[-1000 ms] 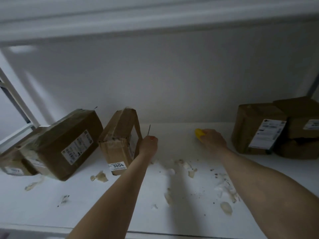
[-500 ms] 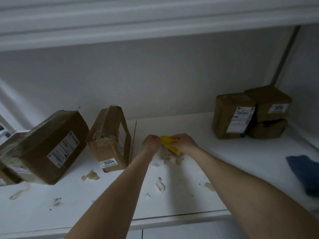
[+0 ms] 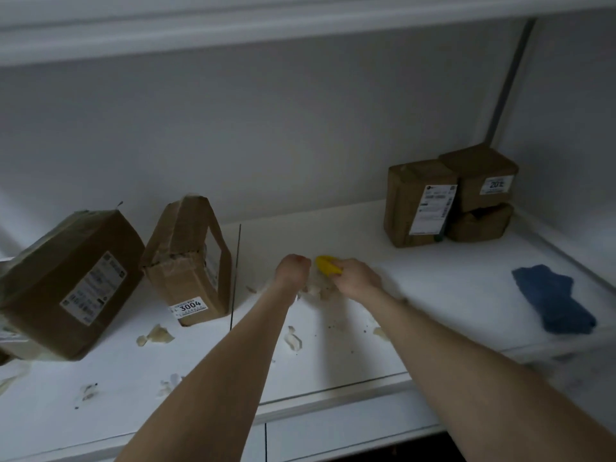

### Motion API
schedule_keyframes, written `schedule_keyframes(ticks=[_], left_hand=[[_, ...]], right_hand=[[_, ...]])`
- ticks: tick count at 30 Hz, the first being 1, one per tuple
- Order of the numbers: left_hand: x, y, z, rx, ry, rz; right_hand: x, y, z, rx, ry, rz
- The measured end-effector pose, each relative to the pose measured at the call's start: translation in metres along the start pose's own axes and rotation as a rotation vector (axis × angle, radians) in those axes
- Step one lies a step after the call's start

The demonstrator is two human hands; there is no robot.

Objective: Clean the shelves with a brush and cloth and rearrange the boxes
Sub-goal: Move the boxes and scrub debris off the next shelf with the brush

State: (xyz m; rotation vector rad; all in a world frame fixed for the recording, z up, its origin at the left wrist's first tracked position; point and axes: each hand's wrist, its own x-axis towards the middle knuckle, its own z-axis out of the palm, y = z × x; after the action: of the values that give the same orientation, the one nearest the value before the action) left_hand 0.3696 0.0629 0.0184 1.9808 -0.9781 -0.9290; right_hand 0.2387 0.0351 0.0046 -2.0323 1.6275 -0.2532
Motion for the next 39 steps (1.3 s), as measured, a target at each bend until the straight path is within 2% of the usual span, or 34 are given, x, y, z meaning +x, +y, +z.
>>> schedule_keyframes(ticks=[4,6,9,13,20,24,31,35,39], left_hand=[[-0.007,-0.001,0.011,-0.018,-0.032,0.078],[-0.007,-0.001,0.010,0.005,-0.029,0.098],[-0.005,-0.003,0.006,0.038,-0.046,0.104],[-0.002,-0.010,0.004,0.039,-0.087,0.110],[0.001,-0.021,0.018,0.056,-0.123,0.119],[-0.009,-0.020,0.030,0.028,-0.127,0.105],[-0.047,0.006,0.048,-0.005,-0.080,0.129],[-0.071,0.012,0.063,-0.013,-0.066,0.132],[-0.088,0.014,0.074,0.014,-0.050,0.145]], right_hand=[[-0.002,-0.004,-0.005,0.217,-0.101,-0.015],[0.001,0.004,-0.027,0.286,-0.019,0.007],[0.005,0.034,-0.053,0.227,0.113,0.122],[0.003,0.064,-0.051,0.185,0.152,0.276],[-0.013,0.024,-0.001,0.026,0.100,0.110],[-0.020,0.012,0.000,0.109,0.053,0.061],[-0.034,0.055,-0.050,0.303,0.209,0.095],[-0.048,0.082,-0.058,0.343,0.220,0.116],[-0.064,0.104,-0.066,0.285,0.268,0.155]])
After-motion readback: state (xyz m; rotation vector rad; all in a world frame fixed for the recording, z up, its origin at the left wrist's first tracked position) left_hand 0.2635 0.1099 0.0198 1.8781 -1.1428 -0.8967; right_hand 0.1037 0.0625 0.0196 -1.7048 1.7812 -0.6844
